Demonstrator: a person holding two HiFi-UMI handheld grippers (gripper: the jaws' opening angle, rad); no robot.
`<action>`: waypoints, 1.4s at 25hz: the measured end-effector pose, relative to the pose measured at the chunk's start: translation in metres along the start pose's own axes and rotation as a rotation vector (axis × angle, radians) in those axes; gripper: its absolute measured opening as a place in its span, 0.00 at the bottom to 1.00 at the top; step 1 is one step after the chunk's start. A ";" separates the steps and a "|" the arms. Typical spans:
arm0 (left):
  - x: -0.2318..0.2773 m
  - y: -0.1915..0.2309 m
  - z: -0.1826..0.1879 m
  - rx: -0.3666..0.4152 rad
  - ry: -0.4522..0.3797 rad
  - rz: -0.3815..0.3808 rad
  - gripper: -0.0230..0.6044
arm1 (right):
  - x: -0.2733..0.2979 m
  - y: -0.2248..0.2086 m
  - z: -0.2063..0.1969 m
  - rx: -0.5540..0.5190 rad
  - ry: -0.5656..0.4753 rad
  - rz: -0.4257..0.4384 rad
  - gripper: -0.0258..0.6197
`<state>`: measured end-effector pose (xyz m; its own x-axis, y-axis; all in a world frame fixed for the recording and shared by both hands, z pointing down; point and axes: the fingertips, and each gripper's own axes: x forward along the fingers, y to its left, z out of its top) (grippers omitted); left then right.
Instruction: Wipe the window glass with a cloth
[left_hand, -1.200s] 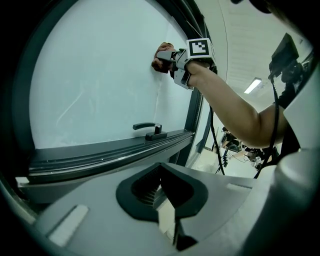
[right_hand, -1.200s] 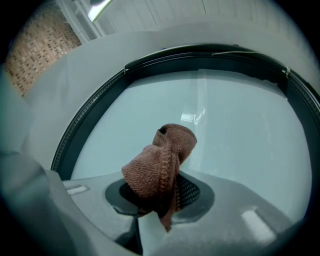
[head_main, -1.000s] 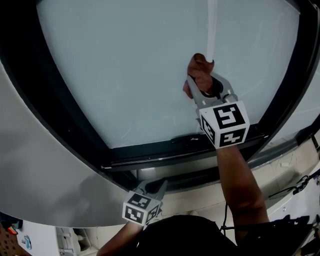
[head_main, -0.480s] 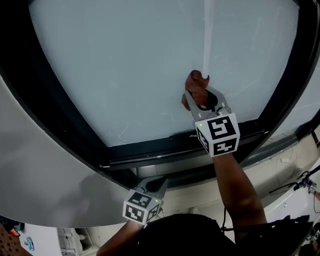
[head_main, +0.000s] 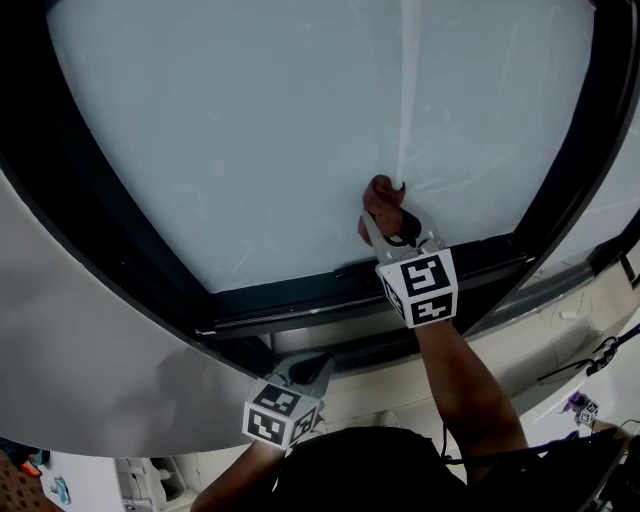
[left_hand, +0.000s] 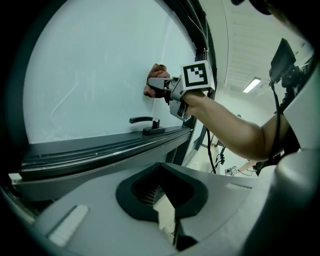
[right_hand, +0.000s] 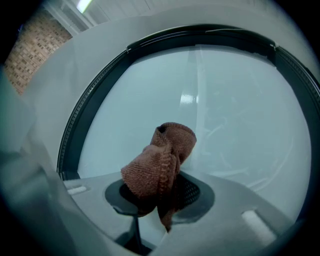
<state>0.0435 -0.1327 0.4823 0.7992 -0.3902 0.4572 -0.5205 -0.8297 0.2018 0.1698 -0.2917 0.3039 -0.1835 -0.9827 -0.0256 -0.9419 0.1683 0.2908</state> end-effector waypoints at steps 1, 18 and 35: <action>0.000 0.000 0.000 0.000 0.000 0.001 0.06 | 0.000 0.002 -0.006 0.004 0.009 0.002 0.20; 0.003 0.003 -0.005 -0.006 0.015 -0.004 0.06 | 0.001 0.023 -0.072 0.021 0.111 0.021 0.20; -0.006 0.009 -0.014 -0.031 -0.002 -0.004 0.06 | 0.001 0.027 -0.096 0.050 0.145 0.010 0.20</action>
<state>0.0298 -0.1320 0.4933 0.8016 -0.3879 0.4548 -0.5268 -0.8181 0.2306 0.1713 -0.2951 0.4030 -0.1543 -0.9811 0.1166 -0.9535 0.1787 0.2426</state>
